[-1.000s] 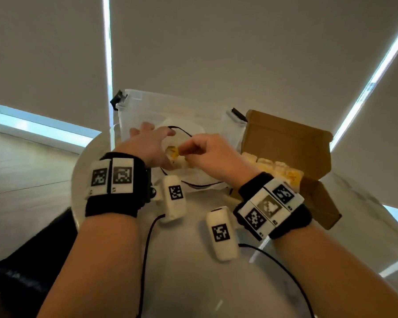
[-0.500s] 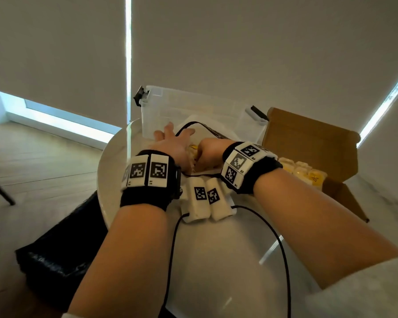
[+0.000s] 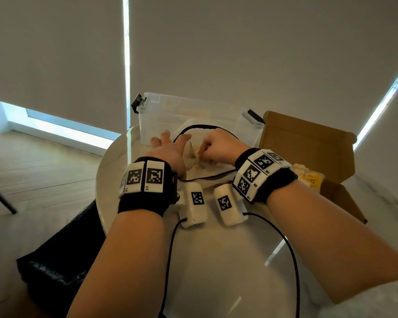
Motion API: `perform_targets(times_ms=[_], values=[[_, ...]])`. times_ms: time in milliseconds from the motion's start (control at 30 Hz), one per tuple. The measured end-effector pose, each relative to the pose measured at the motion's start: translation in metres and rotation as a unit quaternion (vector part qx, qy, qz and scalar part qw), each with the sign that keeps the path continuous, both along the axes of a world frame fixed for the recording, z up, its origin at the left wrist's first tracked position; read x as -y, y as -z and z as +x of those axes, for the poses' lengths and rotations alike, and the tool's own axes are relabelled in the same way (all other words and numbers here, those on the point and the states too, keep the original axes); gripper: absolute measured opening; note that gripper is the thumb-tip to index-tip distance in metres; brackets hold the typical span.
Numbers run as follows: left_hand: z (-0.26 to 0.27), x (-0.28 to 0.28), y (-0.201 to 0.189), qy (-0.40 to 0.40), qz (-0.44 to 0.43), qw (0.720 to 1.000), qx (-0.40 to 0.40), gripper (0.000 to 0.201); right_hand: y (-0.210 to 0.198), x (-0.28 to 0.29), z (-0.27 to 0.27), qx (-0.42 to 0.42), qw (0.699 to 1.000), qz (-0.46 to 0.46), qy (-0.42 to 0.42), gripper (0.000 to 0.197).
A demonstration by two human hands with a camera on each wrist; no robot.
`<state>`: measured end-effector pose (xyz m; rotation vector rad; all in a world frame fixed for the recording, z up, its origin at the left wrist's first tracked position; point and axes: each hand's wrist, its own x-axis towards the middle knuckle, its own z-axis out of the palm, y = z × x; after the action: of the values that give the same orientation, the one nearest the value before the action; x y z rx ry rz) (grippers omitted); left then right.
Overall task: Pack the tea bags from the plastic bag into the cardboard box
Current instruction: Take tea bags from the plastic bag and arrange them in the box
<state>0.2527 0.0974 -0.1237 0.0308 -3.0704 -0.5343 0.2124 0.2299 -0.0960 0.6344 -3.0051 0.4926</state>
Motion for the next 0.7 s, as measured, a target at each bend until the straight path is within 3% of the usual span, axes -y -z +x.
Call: perform_targets(times_ms=[167, 267, 400, 500, 567, 700], values=[[0.000, 0.000, -0.001, -0.001, 0.004, 1.000, 0.005, 0.104, 0.003, 0.002, -0.009, -0.039, 0.998, -0.051, -0.003, 0.030], [0.000, -0.001, 0.000, -0.003, 0.008, 1.000, 0.000, 0.101, 0.008, 0.011, -0.007, 0.050, 0.998, -0.010, -0.049, 0.043], [0.000, 0.000, 0.001, -0.002, 0.011, 1.000, -0.006, 0.100, 0.012, 0.019, -0.005, 0.074, 0.996, 0.045, -0.037, 0.039], [-0.002, 0.000, 0.002, -0.004, 0.011, 1.000, -0.004, 0.103, 0.013, 0.017, -0.008, 0.044, 0.997, 0.059, -0.024, 0.024], [-0.003, 0.000, 0.002, -0.005, 0.010, 1.000, -0.001, 0.102, 0.011, 0.013, -0.006, 0.017, 0.999, 0.030, -0.014, 0.015], [-0.003, 0.000, 0.003, -0.004, 0.014, 1.000, -0.004, 0.100, -0.003, 0.004, 0.004, 0.014, 0.998, -0.051, -0.018, 0.018]])
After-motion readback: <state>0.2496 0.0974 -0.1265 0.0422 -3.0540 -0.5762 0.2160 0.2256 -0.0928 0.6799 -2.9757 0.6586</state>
